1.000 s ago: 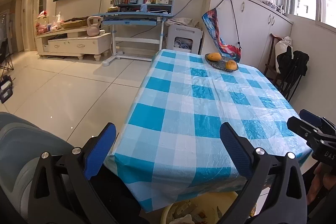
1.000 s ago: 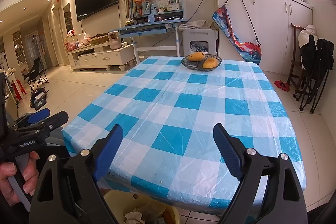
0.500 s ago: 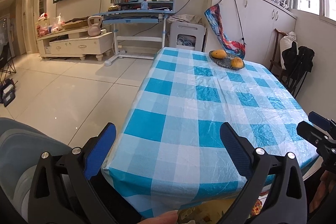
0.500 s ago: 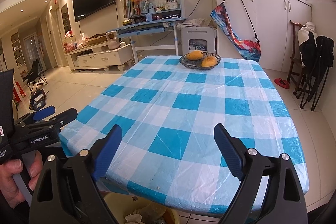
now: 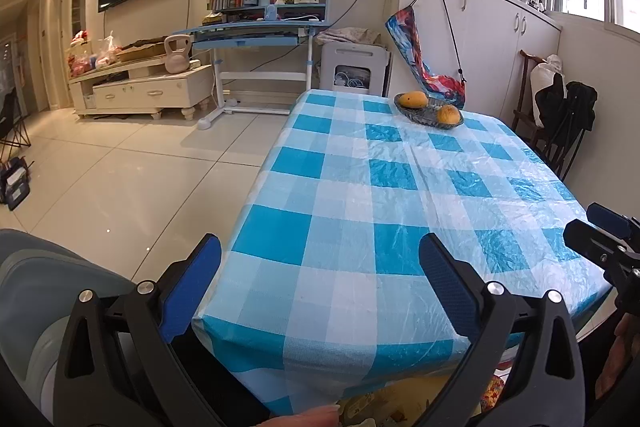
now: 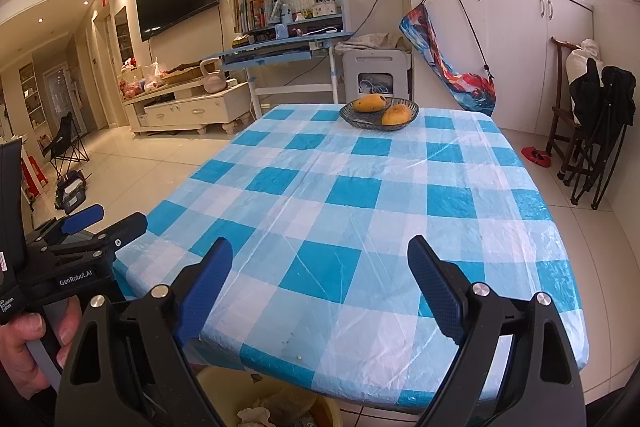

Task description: Collect trash

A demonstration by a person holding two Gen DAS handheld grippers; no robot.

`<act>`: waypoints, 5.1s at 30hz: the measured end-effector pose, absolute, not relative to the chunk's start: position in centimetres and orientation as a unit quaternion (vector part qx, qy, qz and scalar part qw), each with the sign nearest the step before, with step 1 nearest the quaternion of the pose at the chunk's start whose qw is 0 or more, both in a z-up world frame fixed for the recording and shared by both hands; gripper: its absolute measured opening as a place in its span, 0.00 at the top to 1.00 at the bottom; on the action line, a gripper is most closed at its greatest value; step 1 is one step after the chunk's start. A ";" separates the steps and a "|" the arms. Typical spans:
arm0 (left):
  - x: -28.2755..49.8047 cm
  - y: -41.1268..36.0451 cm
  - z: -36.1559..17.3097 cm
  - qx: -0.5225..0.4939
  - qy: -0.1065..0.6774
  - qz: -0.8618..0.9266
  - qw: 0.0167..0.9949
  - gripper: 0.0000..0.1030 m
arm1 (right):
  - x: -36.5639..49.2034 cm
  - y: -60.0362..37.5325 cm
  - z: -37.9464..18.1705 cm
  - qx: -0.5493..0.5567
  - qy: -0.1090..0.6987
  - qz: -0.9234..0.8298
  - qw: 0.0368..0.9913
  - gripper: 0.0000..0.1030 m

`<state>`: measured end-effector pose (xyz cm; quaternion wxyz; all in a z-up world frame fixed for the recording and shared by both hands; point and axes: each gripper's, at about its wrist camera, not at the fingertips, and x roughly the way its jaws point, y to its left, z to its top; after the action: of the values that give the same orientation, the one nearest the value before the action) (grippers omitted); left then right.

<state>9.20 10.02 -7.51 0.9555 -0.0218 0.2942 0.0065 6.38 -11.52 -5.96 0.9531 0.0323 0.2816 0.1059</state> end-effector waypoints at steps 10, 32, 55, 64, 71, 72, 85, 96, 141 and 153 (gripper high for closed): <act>8.8 10.0 -7.8 -0.020 0.296 0.006 0.955 0.07 | 6.4 -11.6 -6.0 0.032 0.282 0.105 0.953 0.17; 9.3 9.2 -7.9 -0.006 0.308 0.001 0.952 0.07 | 6.2 -12.0 -5.9 0.029 0.286 0.100 0.953 0.17; 9.6 9.1 -8.0 -0.005 0.309 0.003 0.951 0.07 | 6.6 -11.7 -5.4 0.021 0.282 0.100 0.954 0.17; 9.6 9.1 -7.9 -0.005 0.308 0.004 0.951 0.07 | 6.6 -11.7 -5.5 0.021 0.282 0.100 0.954 0.17; 9.5 8.9 -7.8 -0.005 0.306 0.000 0.952 0.07 | 6.5 -11.7 -5.4 0.019 0.279 0.099 0.955 0.17; 9.5 8.8 -7.7 -0.004 0.305 -0.001 0.952 0.07 | 6.4 -11.7 -5.2 0.018 0.277 0.098 0.956 0.17; 8.1 8.4 -6.9 0.000 0.277 -0.019 0.961 0.07 | 5.6 -11.4 -4.7 -0.004 0.256 0.073 0.964 0.17; 7.4 8.8 -6.9 -0.005 0.276 -0.032 0.961 0.07 | 4.7 -10.5 -4.8 -0.023 0.242 0.057 0.968 0.14; 6.9 8.0 -6.3 0.003 0.266 -0.055 0.962 0.07 | 4.2 -10.3 -5.2 -0.026 0.236 0.054 0.970 0.13; 6.9 7.9 -6.3 0.001 0.266 -0.057 0.962 0.07 | 4.2 -10.3 -5.2 -0.027 0.235 0.055 0.970 0.13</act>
<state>6.88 7.95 -6.31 0.9624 0.0015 0.2657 -0.0565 4.18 -10.29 -5.21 0.9700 -0.0266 0.2353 0.0549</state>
